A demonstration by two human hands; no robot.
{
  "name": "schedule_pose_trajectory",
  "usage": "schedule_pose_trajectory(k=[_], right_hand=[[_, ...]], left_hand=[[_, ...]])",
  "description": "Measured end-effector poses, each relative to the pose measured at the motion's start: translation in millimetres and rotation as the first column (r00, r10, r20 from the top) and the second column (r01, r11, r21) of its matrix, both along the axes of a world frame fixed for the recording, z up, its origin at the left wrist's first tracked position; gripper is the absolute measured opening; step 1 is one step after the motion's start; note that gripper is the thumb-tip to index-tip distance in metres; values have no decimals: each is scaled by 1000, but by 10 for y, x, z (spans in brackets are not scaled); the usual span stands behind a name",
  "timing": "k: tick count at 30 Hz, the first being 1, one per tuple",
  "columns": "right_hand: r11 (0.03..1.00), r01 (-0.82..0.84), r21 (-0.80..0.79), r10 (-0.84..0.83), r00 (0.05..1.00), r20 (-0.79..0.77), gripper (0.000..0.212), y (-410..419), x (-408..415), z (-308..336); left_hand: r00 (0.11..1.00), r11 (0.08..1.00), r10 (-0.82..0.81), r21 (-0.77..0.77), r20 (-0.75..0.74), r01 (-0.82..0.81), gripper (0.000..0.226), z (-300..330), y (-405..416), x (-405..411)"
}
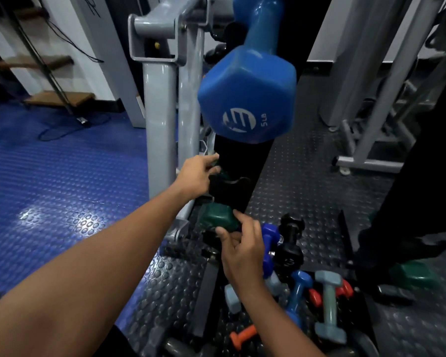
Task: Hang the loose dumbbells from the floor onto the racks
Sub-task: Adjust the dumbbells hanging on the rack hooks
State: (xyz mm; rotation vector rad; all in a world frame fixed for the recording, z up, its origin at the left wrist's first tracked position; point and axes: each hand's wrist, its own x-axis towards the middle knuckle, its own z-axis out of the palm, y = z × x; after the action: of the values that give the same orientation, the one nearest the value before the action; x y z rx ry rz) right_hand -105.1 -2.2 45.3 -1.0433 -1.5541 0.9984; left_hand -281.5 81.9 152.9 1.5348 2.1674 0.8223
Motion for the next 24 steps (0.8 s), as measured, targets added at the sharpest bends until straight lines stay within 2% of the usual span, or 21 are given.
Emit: schedule_pose_trajectory(k=[2, 5, 8, 10, 13, 16, 18, 20, 24], right_hand=[[1000, -7, 25, 7, 1000, 21, 53, 4, 53, -15], [989, -73, 129, 48, 982, 185, 57, 46, 144, -4], [975, -166, 150, 119, 952, 284, 54, 60, 217, -4], [969, -222, 108, 172, 921, 351, 57, 61, 296, 3], [970, -238, 39, 194, 865, 463, 60, 93, 461, -30], [979, -198, -48, 191, 811, 553, 57, 126, 694, -131], [981, -149, -124, 194, 775, 602, 54, 114, 871, -182], [981, -98, -166, 184, 740, 647, 53, 95, 1037, -188], [950, -47, -309, 262, 659, 705, 58, -27, 1257, -115]], left_hand=[[995, 1000, -5, 4, 96, 5, 24, -125, -19, 31], [974, 999, -16, -32, 227, 23, 34, -216, -112, -16], [952, 986, -156, -8, 263, 164, 48, -270, -161, -59], [951, 988, -128, -52, 281, 148, 47, -293, -212, -44], [975, 990, -104, -78, 198, 121, 44, -376, -335, -52], [983, 996, -17, -85, 183, 33, 45, -507, -454, -170], [978, 999, 8, -37, 209, 0, 46, -514, -596, -155], [967, 998, 65, 9, 248, -70, 45, -458, -792, -21], [954, 986, 165, -20, 252, -165, 49, -427, -1212, 384]])
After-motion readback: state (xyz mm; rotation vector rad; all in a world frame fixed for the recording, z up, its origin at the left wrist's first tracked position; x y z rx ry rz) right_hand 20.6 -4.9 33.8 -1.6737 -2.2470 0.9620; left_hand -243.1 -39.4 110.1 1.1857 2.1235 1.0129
